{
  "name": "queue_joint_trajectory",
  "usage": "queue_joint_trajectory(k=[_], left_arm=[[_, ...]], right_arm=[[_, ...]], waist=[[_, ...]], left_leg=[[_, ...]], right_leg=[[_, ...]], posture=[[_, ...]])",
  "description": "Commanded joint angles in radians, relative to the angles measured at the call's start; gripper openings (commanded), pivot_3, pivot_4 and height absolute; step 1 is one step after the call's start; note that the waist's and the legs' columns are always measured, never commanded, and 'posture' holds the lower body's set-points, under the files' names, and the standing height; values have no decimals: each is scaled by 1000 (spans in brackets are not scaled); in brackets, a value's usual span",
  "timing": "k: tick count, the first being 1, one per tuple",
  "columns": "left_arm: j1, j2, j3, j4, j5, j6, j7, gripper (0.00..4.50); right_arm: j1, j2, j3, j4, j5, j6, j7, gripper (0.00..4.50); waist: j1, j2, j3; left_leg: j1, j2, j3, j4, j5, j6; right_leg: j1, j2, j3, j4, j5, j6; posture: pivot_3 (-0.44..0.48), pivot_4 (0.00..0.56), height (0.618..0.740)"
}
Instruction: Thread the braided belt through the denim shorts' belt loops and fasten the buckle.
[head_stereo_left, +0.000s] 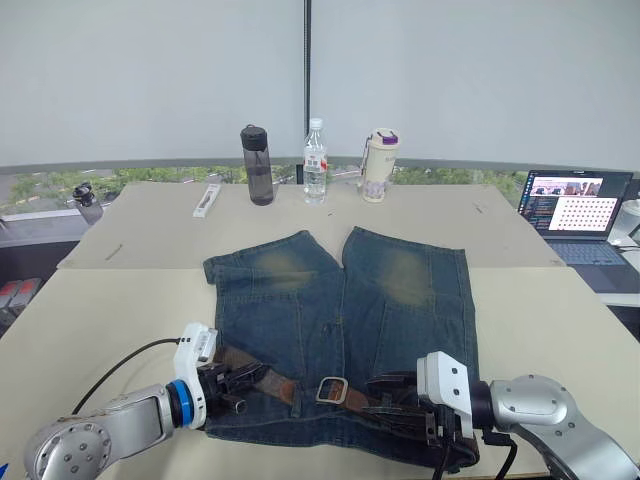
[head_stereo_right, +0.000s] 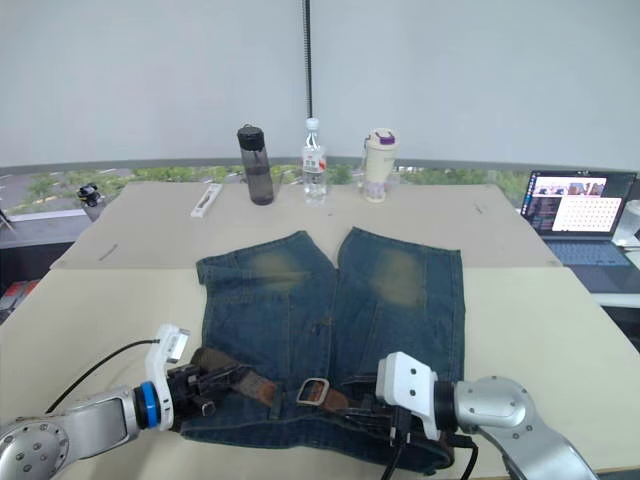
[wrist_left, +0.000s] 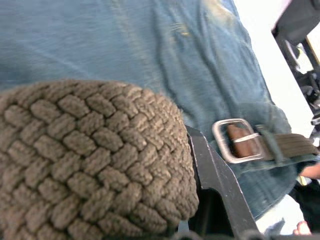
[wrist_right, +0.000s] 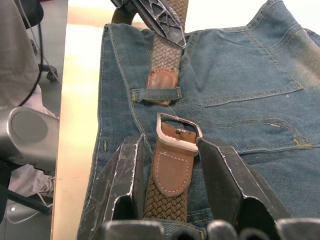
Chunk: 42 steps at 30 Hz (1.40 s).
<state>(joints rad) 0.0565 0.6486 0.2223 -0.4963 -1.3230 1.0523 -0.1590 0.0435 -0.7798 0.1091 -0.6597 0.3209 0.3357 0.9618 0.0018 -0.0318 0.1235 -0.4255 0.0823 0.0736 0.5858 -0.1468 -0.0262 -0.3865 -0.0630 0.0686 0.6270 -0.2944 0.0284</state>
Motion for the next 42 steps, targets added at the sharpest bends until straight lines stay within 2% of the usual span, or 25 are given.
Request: queue_joint_trajectory(k=[1,5,8,10,12,15,19,23,30,42], left_arm=[[-8,-32,-17,5,-85,17,60,0],[3,-60,-54,47,-181,39,136,0],[3,-73,-91,124,-385,33,249,0],[8,-67,-136,182,-551,9,328,0],[12,-64,-163,217,-639,-6,381,0],[4,-32,-185,209,-646,-11,407,0],[4,-3,-212,179,-626,-23,407,0],[-11,-14,-213,161,-507,-55,384,0],[-49,-73,-237,179,-496,-83,409,0],[-42,-77,-245,169,-521,-79,407,0]], right_arm=[[-13,-13,-20,-32,32,8,9,1896],[-55,-23,8,-28,28,35,8,1896],[-127,-13,60,-1,-10,47,6,1896],[-225,28,128,60,-60,46,-6,1896],[-301,47,202,118,-113,25,18,1896],[-370,38,280,161,-144,19,96,1896],[-397,25,355,197,-205,-38,155,3096],[-363,0,366,188,-281,-108,145,4441],[-344,33,374,227,-357,-140,84,4441],[-343,109,348,280,-371,-147,27,4441]], waist=[[0,0,0],[1,0,0],[3,0,0],[4,0,0],[2,0,0],[11,0,0],[9,0,0],[10,0,0],[11,1,0],[10,1,0]], left_leg=[[0,0,0,0,0,0],[0,0,0,2,0,0],[0,0,-1,3,0,0],[0,0,-1,3,0,0],[0,0,-1,3,0,1],[0,0,-1,3,0,1],[0,0,-1,3,0,1],[0,0,0,3,0,1],[0,-1,-1,4,0,0],[0,-1,-1,4,0,1]], right_leg=[[0,0,0,0,0,0],[1,1,0,0,0,0],[1,1,0,0,0,0],[1,1,0,1,0,1],[1,1,0,1,0,1],[1,1,0,1,0,1],[1,2,0,0,0,1],[1,2,0,0,0,1],[2,1,0,1,0,0],[2,1,0,1,0,0]], posture=[[0,150,740],[0,150,740],[0,150,740],[0,150,740],[0,150,740],[0,150,740],[0,150,740],[0,150,740],[0,150,740],[0,150,740]])
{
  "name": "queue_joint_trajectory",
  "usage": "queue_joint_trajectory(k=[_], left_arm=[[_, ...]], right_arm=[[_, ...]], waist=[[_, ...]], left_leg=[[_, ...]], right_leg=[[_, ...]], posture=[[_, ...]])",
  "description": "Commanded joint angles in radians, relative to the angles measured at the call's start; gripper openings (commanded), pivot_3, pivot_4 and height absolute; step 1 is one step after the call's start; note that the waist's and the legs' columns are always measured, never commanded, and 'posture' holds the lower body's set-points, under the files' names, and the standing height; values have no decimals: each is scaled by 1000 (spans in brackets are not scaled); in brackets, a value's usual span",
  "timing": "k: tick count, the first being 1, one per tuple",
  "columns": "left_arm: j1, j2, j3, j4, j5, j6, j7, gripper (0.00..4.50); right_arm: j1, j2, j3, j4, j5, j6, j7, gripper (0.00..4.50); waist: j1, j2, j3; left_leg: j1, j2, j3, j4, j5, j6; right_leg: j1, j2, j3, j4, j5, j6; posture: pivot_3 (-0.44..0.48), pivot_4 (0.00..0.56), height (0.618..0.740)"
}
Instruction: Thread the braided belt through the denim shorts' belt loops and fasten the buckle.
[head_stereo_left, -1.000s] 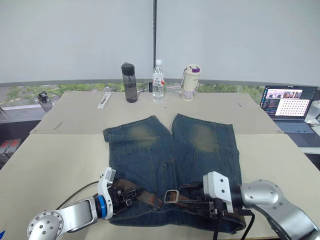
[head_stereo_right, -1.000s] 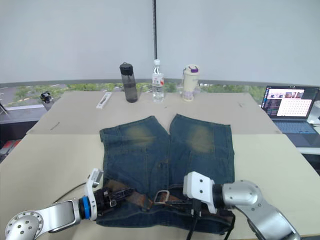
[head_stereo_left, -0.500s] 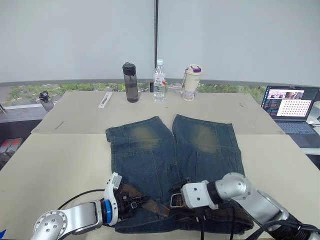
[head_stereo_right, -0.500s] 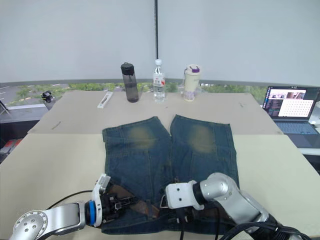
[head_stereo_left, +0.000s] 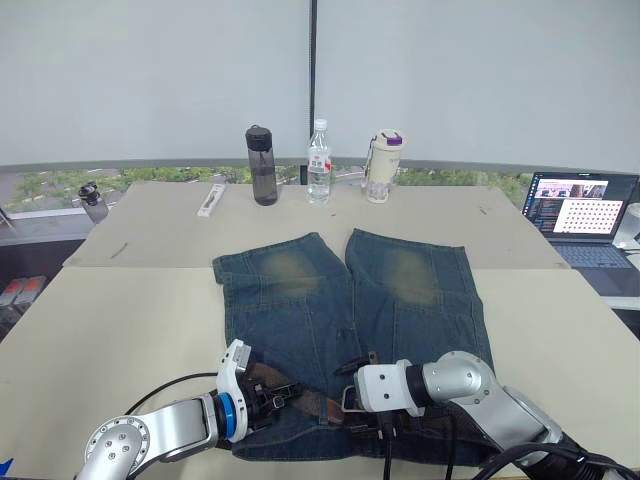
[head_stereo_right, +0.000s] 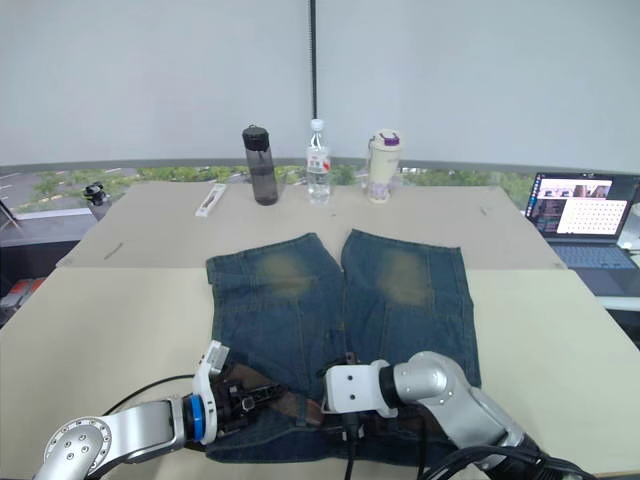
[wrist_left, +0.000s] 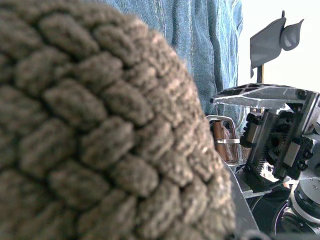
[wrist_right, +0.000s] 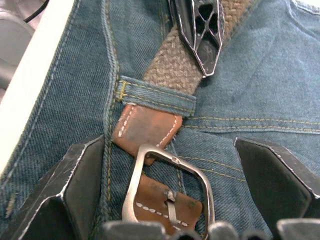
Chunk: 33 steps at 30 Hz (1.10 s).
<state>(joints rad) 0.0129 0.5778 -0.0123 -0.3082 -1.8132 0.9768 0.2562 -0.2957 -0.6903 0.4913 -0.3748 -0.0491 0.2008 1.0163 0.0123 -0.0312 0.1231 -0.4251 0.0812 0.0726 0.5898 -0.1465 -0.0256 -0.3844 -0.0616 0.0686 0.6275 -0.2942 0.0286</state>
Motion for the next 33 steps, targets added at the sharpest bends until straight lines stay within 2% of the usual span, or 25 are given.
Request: queue_joint_trajectory(k=[1,8,16,33], left_arm=[[3,-4,-10,-19,-32,-3,-9,0],[11,8,-6,-15,-29,-1,-18,0],[15,15,-4,-10,-28,0,-26,0],[22,17,-2,-8,-22,-4,-32,0]], right_arm=[[-7,19,-35,-3,-4,-16,-26,4441],[-29,20,-60,1,7,-13,-22,4441],[-14,-15,-80,-71,103,72,62,4441],[-7,6,-32,-27,11,18,44,4441]], waist=[[-1,0,0],[-1,0,0],[-1,0,0],[-2,0,0]], left_leg=[[0,0,0,0,0,0],[0,0,0,0,0,0],[0,0,0,0,0,0],[0,0,0,0,0,0]], right_leg=[[0,0,0,0,0,0],[0,0,0,0,0,0],[0,0,0,0,0,0],[0,0,0,0,0,0]], posture=[[0,150,740],[0,150,740],[0,150,740],[0,150,740]])
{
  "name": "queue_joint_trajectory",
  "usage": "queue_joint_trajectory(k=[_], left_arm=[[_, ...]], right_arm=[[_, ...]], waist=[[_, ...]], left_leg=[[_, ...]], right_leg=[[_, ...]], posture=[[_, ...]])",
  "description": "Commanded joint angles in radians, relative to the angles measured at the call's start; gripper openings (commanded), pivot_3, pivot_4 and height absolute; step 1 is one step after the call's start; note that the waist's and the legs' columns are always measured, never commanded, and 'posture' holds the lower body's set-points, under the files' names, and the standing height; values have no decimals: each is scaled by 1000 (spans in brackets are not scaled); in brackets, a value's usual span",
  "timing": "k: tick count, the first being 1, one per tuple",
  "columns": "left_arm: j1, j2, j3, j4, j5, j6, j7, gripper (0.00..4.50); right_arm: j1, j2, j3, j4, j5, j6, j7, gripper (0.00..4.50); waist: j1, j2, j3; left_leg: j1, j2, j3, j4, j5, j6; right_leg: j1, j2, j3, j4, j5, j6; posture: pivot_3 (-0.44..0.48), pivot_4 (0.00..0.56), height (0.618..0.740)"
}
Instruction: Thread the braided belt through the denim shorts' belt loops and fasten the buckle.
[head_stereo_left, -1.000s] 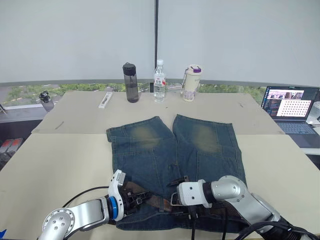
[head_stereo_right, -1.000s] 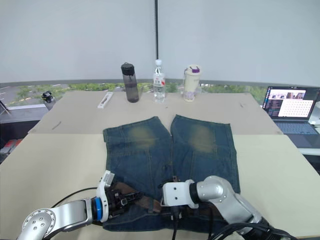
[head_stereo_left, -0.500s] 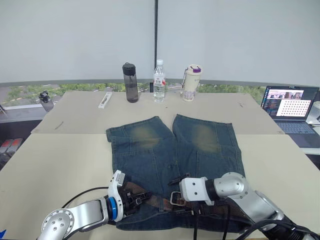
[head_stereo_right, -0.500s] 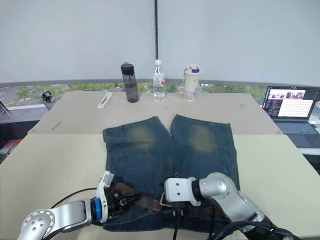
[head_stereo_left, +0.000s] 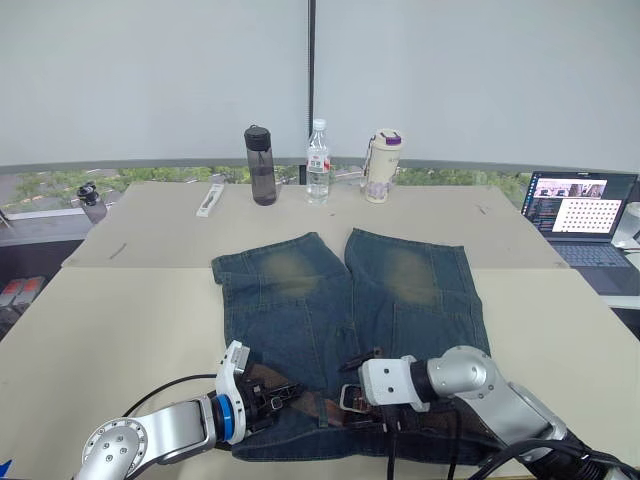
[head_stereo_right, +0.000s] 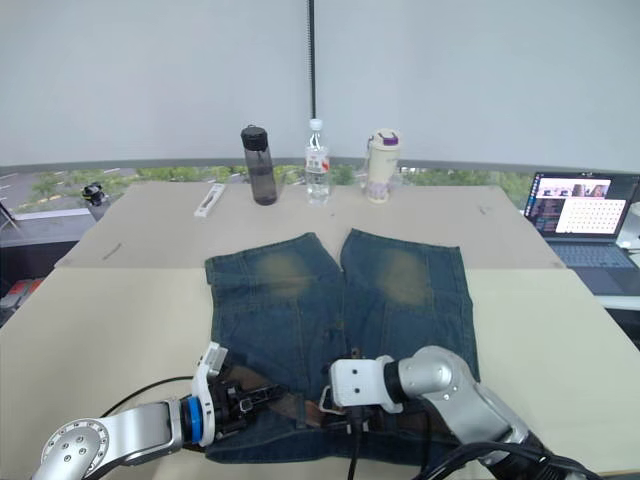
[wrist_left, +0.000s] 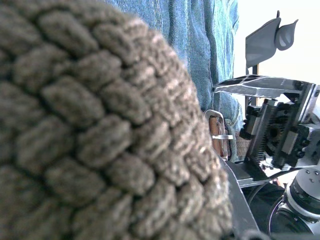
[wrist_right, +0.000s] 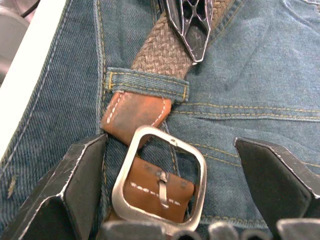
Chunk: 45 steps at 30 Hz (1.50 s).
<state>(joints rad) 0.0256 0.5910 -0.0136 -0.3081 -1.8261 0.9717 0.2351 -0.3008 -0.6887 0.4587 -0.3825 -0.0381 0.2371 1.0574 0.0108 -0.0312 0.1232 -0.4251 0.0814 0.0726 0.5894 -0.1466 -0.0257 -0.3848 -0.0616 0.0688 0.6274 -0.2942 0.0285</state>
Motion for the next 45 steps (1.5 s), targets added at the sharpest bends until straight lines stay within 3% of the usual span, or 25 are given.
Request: queue_joint_trajectory(k=[1,21,22,34,45], left_arm=[[9,2,-2,-8,-7,0,-12,0],[18,-8,-11,5,18,-1,-36,0],[17,-9,-11,8,22,-1,-39,0],[4,-22,-12,39,63,11,-77,0],[3,-45,-1,59,115,26,-114,0]], right_arm=[[-1,3,2,-20,0,-22,8,4441],[0,46,-11,27,-88,-112,-58,4441],[-2,49,-13,25,-85,-112,-59,3940],[-7,39,-12,22,-108,-200,-51,24],[-16,41,-15,44,-106,-222,-36,24]], waist=[[0,0,0],[-1,0,0],[-1,0,0],[2,1,0],[2,3,-2]], left_leg=[[0,0,0,0,0,0],[1,0,0,0,0,0],[1,0,0,0,0,0],[0,0,0,0,0,0],[1,-1,0,0,0,0]], right_leg=[[0,0,0,0,0,0],[0,0,0,0,0,0],[0,0,0,0,0,0],[0,-1,0,0,0,0],[0,-1,0,0,0,0]], posture=[[0,150,740],[0,150,740],[0,150,740],[0,150,740],[0,150,740]])
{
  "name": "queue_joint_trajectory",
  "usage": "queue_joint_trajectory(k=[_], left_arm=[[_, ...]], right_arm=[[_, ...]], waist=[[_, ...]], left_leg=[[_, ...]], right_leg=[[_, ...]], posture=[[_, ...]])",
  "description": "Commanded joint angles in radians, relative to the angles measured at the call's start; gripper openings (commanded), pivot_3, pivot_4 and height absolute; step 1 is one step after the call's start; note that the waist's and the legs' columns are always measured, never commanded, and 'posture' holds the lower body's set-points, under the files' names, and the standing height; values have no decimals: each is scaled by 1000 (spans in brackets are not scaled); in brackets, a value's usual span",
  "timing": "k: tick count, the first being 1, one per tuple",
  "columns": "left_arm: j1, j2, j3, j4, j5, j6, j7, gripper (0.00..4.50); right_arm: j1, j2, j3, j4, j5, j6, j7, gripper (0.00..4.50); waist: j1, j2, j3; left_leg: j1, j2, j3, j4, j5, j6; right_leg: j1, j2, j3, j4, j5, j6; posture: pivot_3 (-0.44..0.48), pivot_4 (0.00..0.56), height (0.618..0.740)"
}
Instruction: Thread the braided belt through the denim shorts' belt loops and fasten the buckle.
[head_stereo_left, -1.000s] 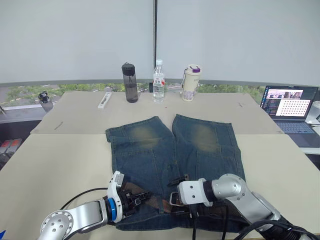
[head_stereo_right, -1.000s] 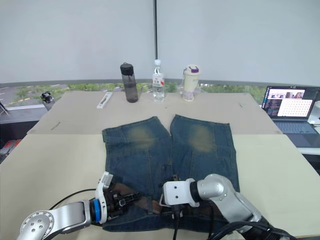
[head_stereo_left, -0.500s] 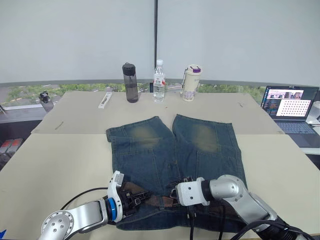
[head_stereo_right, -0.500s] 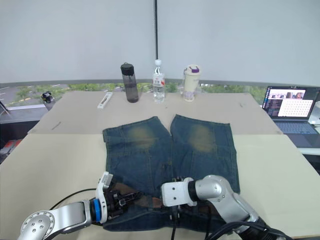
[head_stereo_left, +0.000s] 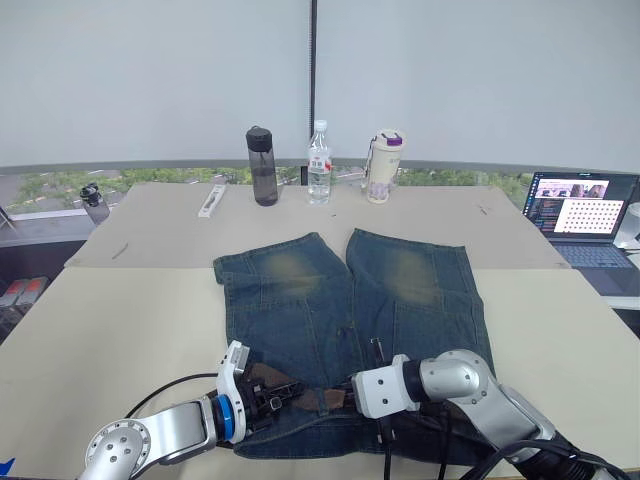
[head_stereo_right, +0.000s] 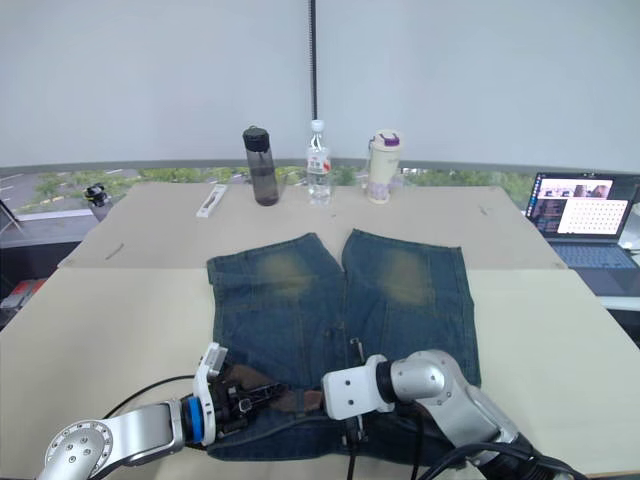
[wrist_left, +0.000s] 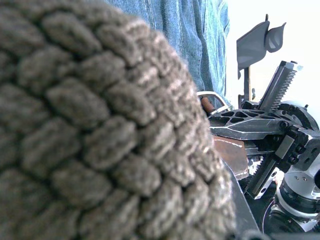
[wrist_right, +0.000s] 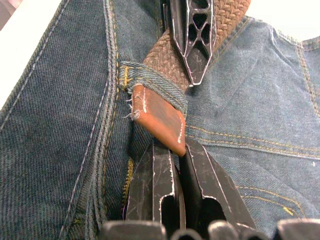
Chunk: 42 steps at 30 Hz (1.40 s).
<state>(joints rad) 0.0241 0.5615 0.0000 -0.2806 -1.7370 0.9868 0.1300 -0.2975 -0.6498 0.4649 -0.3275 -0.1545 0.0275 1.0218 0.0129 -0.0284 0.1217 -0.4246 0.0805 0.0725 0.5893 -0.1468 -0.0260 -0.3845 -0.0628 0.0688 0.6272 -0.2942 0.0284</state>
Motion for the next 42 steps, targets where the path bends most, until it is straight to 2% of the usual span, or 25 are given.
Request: queue_joint_trajectory(k=[1,5,9,11,20,23,26,27,36,39,41,42], left_arm=[[5,-18,-15,31,29,11,-10,0],[3,-28,-10,33,37,14,-13,0],[3,-38,-6,38,47,19,-19,0],[3,-44,-4,43,56,23,-27,0],[19,-58,12,48,95,33,-63,0],[18,-64,15,38,85,32,-47,0],[13,-70,16,34,77,31,-30,0],[9,-72,16,33,73,31,-24,0],[-19,-78,21,15,27,17,40,0],[-37,-70,25,-18,80,8,17,0],[-45,-54,46,-57,127,-5,-45,763],[-47,-43,60,-73,146,-10,-78,922]], right_arm=[[-18,1,-23,-11,11,-16,-2,24],[-15,-12,-23,-13,15,-33,13,24],[-8,-37,-24,-31,49,-11,61,1584],[-11,-31,-26,-23,31,-35,39,1954],[-16,-24,-24,-10,18,-67,21,1954],[-21,-21,-22,-7,17,-82,24,1172],[-23,-20,-21,-4,27,-93,35,177],[-24,-20,-21,-2,29,-97,38,53],[-26,-30,-27,2,30,-126,45,53],[-12,-38,-41,-4,32,-119,38,53],[4,-36,-63,-21,53,-89,28,0],[11,-40,-75,-29,61,-76,25,0]], waist=[[0,1,0],[1,1,0],[3,1,0],[2,1,-1],[1,2,-1],[1,2,-1],[1,2,-1],[1,2,-1],[1,2,-1],[2,1,-1],[1,0,0],[0,-2,1]], left_leg=[[0,0,0,0,0,0],[0,0,0,0,0,0],[0,-1,0,0,0,0],[0,-2,0,0,0,0],[0,-10,-3,0,0,0],[0,-12,-5,0,0,0],[0,-13,-5,0,0,0],[0,-13,-6,0,0,0],[0,-13,-6,0,0,1],[0,-13,-6,0,0,1],[0,-14,-6,0,0,1],[0,-13,-6,0,0,1]], right_leg=[[0,0,0,0,0,0],[0,0,0,0,0,0],[0,-1,0,0,0,0],[0,-2,0,0,0,0],[0,-8,0,0,0,0],[0,-9,0,0,0,1],[1,-9,0,0,0,1],[1,-9,0,0,0,1],[2,-9,-1,0,-1,1],[2,-10,-1,0,0,1],[2,-9,-1,0,0,1],[2,-9,-1,0,0,1]], posture=[[0,150,740],[0,150,740],[0,150,740],[0,150,740],[0,150,740],[0,150,740],[0,150,740],[0,150,740],[0,150,740],[0,150,740],[0,150,740],[0,150,740]])
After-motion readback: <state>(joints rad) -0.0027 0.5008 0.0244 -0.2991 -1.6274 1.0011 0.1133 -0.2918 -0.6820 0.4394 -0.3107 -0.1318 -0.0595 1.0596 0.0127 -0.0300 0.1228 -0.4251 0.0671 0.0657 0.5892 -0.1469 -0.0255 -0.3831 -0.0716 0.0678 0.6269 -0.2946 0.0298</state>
